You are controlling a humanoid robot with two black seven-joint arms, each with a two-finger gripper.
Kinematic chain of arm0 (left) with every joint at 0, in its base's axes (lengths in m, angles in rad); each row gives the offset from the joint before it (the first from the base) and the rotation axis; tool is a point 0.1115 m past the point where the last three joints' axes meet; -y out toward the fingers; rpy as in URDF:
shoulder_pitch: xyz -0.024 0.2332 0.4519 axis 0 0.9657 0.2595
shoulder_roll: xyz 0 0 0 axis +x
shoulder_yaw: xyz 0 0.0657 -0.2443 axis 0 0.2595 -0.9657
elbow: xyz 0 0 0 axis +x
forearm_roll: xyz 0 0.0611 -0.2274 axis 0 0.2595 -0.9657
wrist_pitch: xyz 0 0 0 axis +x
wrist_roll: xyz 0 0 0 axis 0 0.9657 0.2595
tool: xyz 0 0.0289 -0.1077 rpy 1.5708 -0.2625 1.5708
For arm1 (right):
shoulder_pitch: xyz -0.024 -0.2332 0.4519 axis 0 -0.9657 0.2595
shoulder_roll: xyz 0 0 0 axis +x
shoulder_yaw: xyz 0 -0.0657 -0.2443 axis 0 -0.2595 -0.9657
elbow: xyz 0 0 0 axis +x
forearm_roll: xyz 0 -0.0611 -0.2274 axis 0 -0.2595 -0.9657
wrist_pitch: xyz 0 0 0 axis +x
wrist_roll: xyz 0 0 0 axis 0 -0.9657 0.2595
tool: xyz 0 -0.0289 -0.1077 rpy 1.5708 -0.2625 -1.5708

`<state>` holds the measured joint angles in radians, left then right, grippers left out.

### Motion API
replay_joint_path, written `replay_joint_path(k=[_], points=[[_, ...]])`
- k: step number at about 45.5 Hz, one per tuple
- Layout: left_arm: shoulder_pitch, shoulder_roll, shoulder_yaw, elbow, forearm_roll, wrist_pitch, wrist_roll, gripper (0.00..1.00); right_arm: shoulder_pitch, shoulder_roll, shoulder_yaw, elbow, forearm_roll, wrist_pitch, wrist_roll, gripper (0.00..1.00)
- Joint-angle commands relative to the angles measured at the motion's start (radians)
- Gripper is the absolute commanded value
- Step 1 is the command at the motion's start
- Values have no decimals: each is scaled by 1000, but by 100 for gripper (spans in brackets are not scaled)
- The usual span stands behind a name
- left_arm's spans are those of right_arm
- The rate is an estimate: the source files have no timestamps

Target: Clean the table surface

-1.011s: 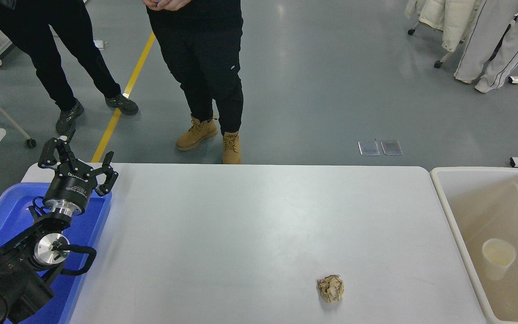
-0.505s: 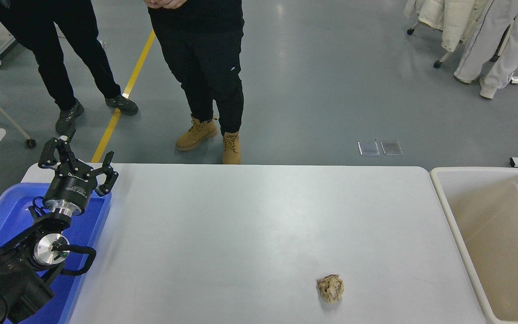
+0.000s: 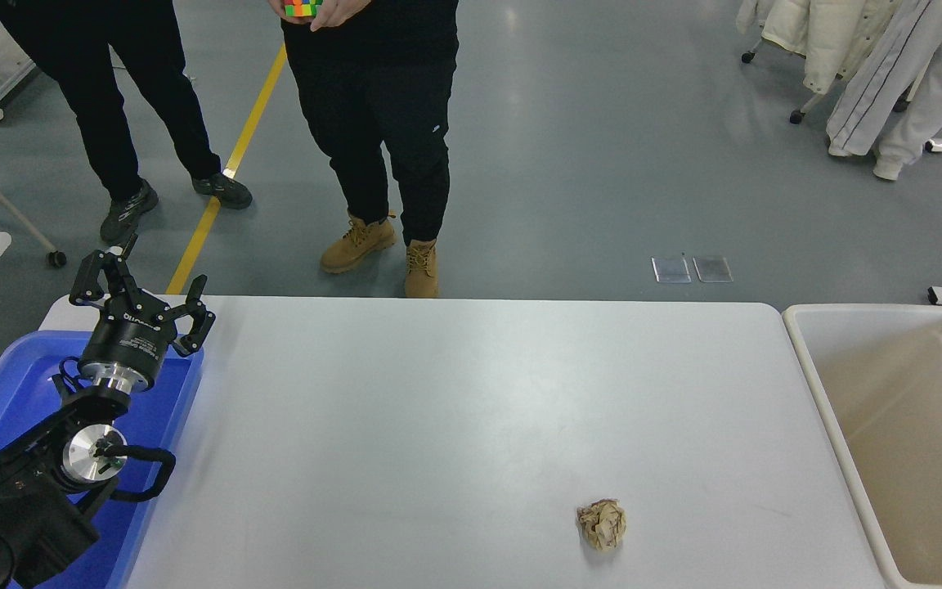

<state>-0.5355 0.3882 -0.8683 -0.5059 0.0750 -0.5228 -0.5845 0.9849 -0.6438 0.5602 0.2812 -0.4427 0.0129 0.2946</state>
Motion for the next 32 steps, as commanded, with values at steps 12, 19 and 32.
replay_joint_path(k=[12, 19, 32], points=[[0, 0, 0, 0, 0, 0, 0, 100, -61, -36, 402, 343, 27, 4, 1, 99], [0, 1, 0, 0, 0, 1, 0, 100, -158, 1, 417, 392, 71, 24, 3, 99], [0, 0, 0, 0, 0, 1, 0, 100, -316, 90, 415, 424, 73, 104, 149, 99]])
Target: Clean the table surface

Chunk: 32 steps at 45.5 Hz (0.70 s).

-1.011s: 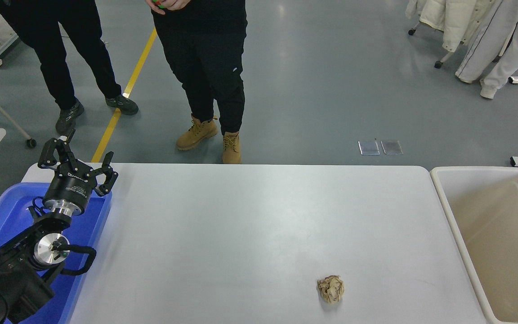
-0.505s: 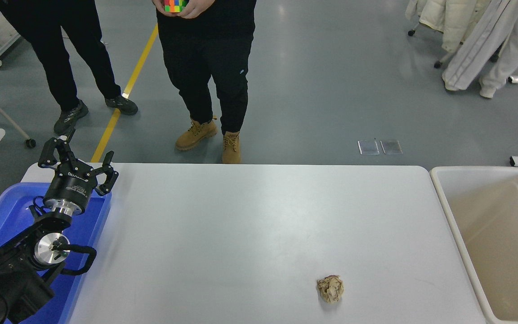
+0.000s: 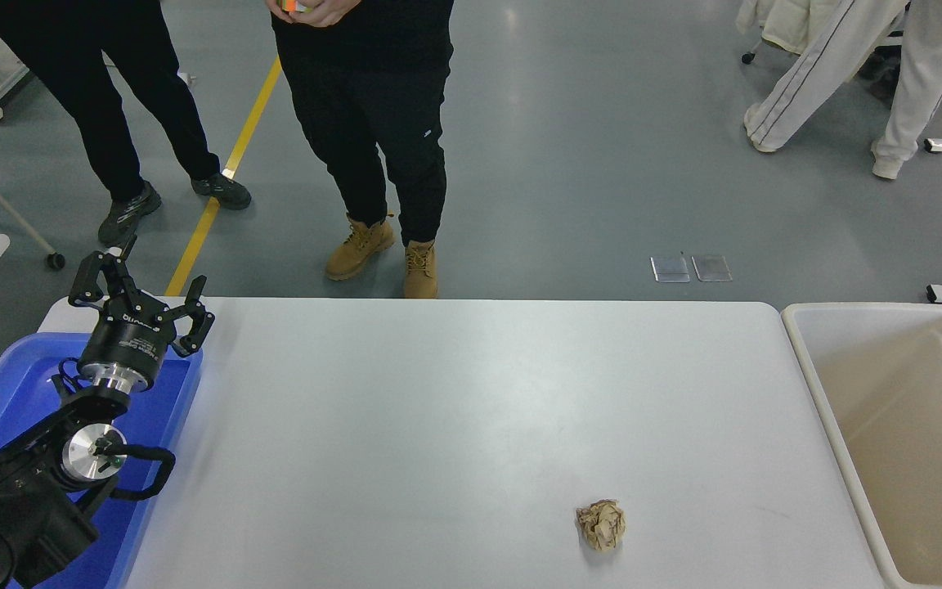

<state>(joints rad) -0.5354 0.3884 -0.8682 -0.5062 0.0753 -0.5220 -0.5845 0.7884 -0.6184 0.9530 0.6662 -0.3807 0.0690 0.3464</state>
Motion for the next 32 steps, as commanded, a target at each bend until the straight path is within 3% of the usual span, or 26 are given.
replay_joint_path(k=[1, 15, 32], points=[[0, 0, 0, 0, 0, -1, 0, 100, -129, 71, 21, 39, 11, 48, 101, 99], [0, 0, 0, 0, 0, -1, 0, 100, -228, 143, 24, 38, 11, 48, 137, 99], [0, 0, 0, 0, 0, 0, 0, 100, -230, 160, 40, 35, 11, 48, 138, 99]])
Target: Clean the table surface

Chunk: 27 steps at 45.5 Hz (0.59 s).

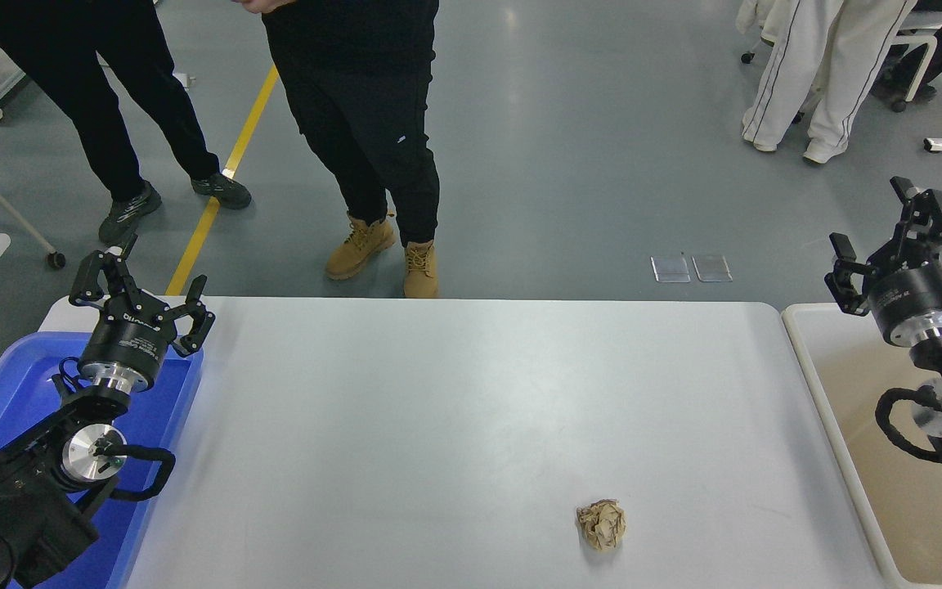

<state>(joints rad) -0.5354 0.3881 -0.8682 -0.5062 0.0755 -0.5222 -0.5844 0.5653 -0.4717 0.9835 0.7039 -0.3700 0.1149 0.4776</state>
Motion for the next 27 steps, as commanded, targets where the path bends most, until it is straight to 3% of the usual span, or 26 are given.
replay_joint_path(k=[1, 14, 19, 27], points=[[0, 0, 0, 0, 0, 1, 0, 100, -2, 10, 7, -4, 0, 2, 7, 99], [0, 0, 0, 0, 1, -1, 0, 100, 148, -146, -190, -32, 14, 0, 6, 99], [0, 2, 0, 0, 1, -1, 0, 100, 247, -246, -478, -32, 14, -1, 6, 99], [0, 0, 0, 0, 0, 1, 0, 100, 384, -262, -851, -11, 59, 3, 6, 99]])
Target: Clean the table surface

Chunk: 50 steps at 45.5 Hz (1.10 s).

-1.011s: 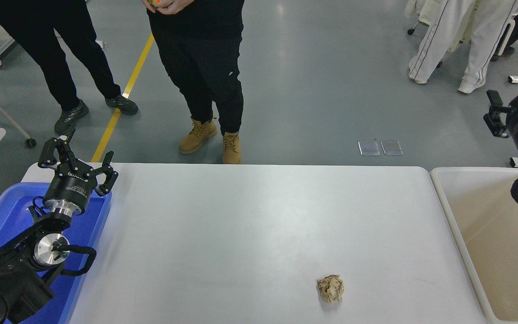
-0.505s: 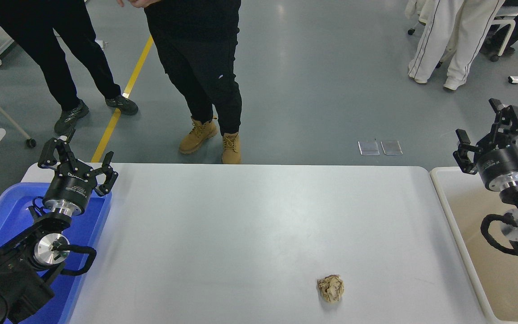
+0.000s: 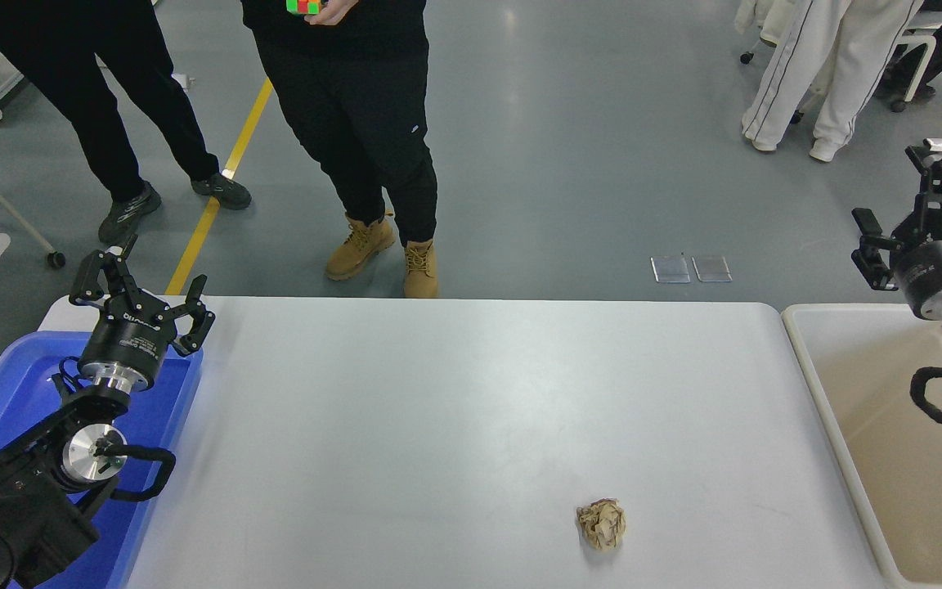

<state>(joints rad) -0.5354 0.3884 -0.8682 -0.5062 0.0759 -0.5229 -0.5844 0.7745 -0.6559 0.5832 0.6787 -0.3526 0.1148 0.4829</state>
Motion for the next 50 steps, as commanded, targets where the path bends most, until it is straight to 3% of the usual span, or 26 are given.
replay_joint_path(k=[1, 12, 23, 28, 39, 50], points=[[0, 0, 0, 0, 1, 0, 0, 100, 199, -77, -497, 19, 46, 5, 0, 99], [0, 0, 0, 0, -1, 0, 0, 100, 430, -62, -795, 16, -20, 52, 2, 99], [0, 0, 0, 0, 1, 0, 0, 100, 555, 56, -813, 19, -593, 57, 3, 99], [0, 0, 0, 0, 1, 1, 0, 100, 594, 122, -864, 25, -755, 85, 3, 99], [0, 0, 0, 0, -1, 0, 0, 100, 779, 292, -1250, 179, -807, 102, 26, 99], [0, 0, 0, 0, -1, 0, 0, 100, 775, 501, -1390, 180, -867, 102, 26, 99]])
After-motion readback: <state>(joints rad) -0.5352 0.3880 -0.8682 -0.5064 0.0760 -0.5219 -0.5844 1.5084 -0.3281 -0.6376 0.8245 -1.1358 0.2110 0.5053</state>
